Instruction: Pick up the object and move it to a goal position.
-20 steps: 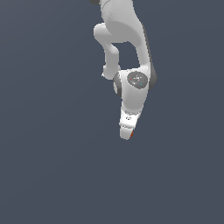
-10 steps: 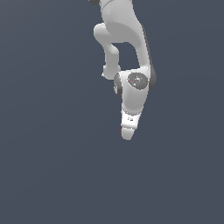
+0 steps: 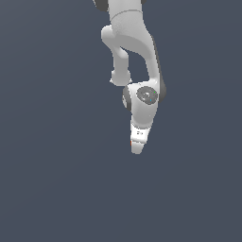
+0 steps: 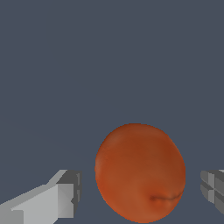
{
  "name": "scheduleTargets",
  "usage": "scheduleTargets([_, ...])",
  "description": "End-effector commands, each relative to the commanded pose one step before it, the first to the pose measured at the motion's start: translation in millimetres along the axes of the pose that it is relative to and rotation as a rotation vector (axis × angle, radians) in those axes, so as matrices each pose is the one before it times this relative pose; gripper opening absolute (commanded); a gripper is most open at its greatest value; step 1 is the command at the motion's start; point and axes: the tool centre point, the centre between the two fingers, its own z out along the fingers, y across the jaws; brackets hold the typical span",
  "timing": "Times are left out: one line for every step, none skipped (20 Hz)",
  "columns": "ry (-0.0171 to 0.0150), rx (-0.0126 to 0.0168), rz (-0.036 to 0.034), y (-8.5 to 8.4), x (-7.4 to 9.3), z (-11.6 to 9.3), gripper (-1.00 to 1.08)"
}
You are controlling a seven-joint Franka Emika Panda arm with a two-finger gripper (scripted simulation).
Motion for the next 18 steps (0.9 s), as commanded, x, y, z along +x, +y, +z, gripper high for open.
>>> scheduleTargets([-0.00006, -0.00004, -0.00128, -0.28, -0.02, 11.24, 1.0])
scheduleTargets([0.0, 0.0, 0.0, 0.19, -0.1, 2.89, 1.0])
scheduleTargets([0.0, 0.0, 0.0, 0.25, -0.02, 2.13, 1.0])
scheduleTargets([0.0, 0.0, 0.0, 0.28, 0.04, 1.41, 1.0])
scheduleTargets([0.0, 0.0, 0.0, 0.24, 0.06, 0.78, 1.0])
scheduleTargets([0.0, 0.0, 0.0, 0.1, 0.03, 0.24, 1.0])
scheduleTargets([0.0, 0.0, 0.0, 0.0, 0.0, 0.0, -1.0])
scheduleTargets([0.0, 0.0, 0.0, 0.0, 0.0, 0.0, -1.0])
scheduleTargets([0.0, 0.0, 0.0, 0.0, 0.0, 0.0, -1.0])
scheduleTargets([0.0, 0.0, 0.0, 0.0, 0.0, 0.0, -1.0])
scheduleTargets([0.0, 0.0, 0.0, 0.0, 0.0, 0.0, -1.0])
scheduleTargets([0.0, 0.0, 0.0, 0.0, 0.0, 0.0, -1.0])
scheduleTargets([0.0, 0.0, 0.0, 0.0, 0.0, 0.0, -1.0])
scheduleTargets([0.0, 0.0, 0.0, 0.0, 0.0, 0.0, -1.0])
scheduleTargets([0.0, 0.0, 0.0, 0.0, 0.0, 0.0, -1.0])
scheduleTargets([0.0, 0.0, 0.0, 0.0, 0.0, 0.0, -1.0])
scheduleTargets([0.00012, -0.00209, 0.0004, 0.69, -0.08, -1.15, -1.0])
scheduleTargets([0.0, 0.0, 0.0, -0.05, -0.04, -0.25, -1.0])
